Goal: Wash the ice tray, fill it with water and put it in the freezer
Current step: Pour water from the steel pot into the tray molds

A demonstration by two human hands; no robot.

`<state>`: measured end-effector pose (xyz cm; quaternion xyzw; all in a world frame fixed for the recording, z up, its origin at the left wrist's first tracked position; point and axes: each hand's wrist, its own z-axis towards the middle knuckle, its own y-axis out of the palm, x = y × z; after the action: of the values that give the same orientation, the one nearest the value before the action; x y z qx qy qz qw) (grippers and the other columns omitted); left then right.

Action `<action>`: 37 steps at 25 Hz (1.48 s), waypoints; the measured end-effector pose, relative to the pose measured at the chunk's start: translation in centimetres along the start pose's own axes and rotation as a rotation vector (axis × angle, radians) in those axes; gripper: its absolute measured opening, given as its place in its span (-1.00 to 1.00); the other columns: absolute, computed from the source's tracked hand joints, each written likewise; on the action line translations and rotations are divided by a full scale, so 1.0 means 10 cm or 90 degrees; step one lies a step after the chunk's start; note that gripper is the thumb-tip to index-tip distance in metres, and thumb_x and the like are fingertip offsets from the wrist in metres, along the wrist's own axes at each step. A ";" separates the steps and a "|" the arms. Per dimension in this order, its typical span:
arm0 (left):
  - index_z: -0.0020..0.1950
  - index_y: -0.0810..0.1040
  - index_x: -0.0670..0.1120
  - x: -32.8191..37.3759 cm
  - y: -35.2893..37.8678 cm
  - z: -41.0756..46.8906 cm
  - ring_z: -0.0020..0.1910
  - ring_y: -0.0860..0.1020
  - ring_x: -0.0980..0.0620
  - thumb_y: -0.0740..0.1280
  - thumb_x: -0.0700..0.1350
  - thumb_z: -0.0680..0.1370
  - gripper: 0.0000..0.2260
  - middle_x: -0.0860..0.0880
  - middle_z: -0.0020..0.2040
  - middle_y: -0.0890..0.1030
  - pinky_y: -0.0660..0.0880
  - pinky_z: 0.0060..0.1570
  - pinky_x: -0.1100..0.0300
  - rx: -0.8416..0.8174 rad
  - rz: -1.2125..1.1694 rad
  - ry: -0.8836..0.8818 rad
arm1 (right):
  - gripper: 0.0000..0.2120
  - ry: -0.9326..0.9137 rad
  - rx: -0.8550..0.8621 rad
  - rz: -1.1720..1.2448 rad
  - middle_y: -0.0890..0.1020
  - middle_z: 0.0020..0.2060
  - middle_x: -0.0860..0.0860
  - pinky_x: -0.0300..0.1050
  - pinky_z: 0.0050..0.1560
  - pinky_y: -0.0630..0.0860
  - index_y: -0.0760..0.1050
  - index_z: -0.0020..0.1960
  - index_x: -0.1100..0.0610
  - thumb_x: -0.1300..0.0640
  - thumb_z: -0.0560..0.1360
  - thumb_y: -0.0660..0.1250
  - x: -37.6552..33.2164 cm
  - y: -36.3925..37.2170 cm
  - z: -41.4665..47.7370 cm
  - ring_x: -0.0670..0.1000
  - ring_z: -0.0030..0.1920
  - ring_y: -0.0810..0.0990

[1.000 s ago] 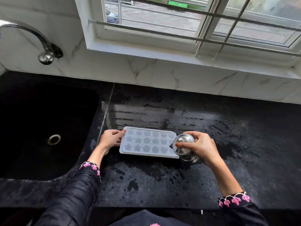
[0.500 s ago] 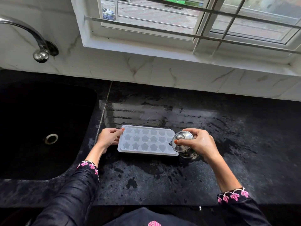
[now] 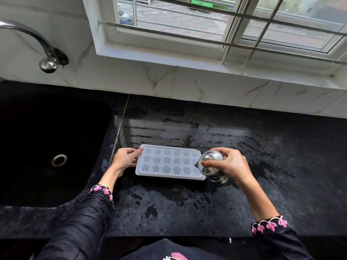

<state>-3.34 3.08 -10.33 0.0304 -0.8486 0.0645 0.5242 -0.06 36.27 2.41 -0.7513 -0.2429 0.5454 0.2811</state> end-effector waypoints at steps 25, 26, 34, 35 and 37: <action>-0.06 0.67 -0.28 0.00 0.00 -0.01 -0.24 0.66 -0.02 0.44 -0.03 0.52 -0.71 -0.21 -0.11 0.72 0.58 -0.38 0.27 0.014 0.007 0.001 | -0.47 -0.041 -0.033 -0.011 0.72 -0.15 -0.13 -0.11 0.09 0.59 0.66 0.10 -0.05 -0.11 0.17 0.66 -0.29 0.20 -0.02 -0.12 -0.04 0.65; -0.07 0.67 -0.27 0.00 -0.01 -0.01 -0.24 0.66 -0.03 0.44 -0.02 0.52 -0.72 -0.20 -0.11 0.72 0.58 -0.38 0.27 0.015 0.009 0.000 | -0.47 -0.042 -0.032 -0.011 0.72 -0.15 -0.13 -0.10 0.09 0.59 0.66 0.10 -0.05 -0.12 0.17 0.66 -0.29 0.20 -0.02 -0.11 -0.04 0.66; 0.00 0.63 -0.36 0.00 0.02 0.00 -0.23 0.62 -0.07 0.42 -0.06 0.54 -0.67 -0.27 -0.08 0.69 0.60 -0.40 0.28 0.013 0.011 0.004 | -0.50 -0.054 -0.018 -0.023 0.71 -0.15 -0.12 -0.15 0.00 0.58 0.67 0.07 -0.06 -0.13 0.17 0.65 -0.30 0.18 0.00 -0.11 -0.05 0.65; 0.00 0.63 -0.37 0.01 0.02 0.00 -0.24 0.62 -0.06 0.41 -0.07 0.54 -0.67 -0.27 -0.08 0.68 0.60 -0.40 0.28 0.011 0.010 0.005 | -0.50 -0.054 -0.018 -0.024 0.71 -0.15 -0.12 -0.16 -0.01 0.57 0.67 0.07 -0.06 -0.13 0.17 0.65 -0.30 0.18 0.00 -0.11 -0.05 0.65; 0.01 0.62 -0.38 0.00 0.02 0.01 -0.25 0.61 -0.06 0.41 -0.08 0.55 -0.68 -0.27 -0.09 0.67 0.60 -0.40 0.28 0.008 0.002 0.004 | -0.49 -0.051 -0.019 -0.022 0.72 -0.15 -0.12 -0.17 -0.02 0.57 0.67 0.07 -0.06 -0.14 0.16 0.66 -0.30 0.19 0.01 -0.11 -0.05 0.65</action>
<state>-3.42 3.29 -10.36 0.0322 -0.8465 0.0711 0.5267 -0.93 32.90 3.18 -0.7286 -0.2748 0.5665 0.2696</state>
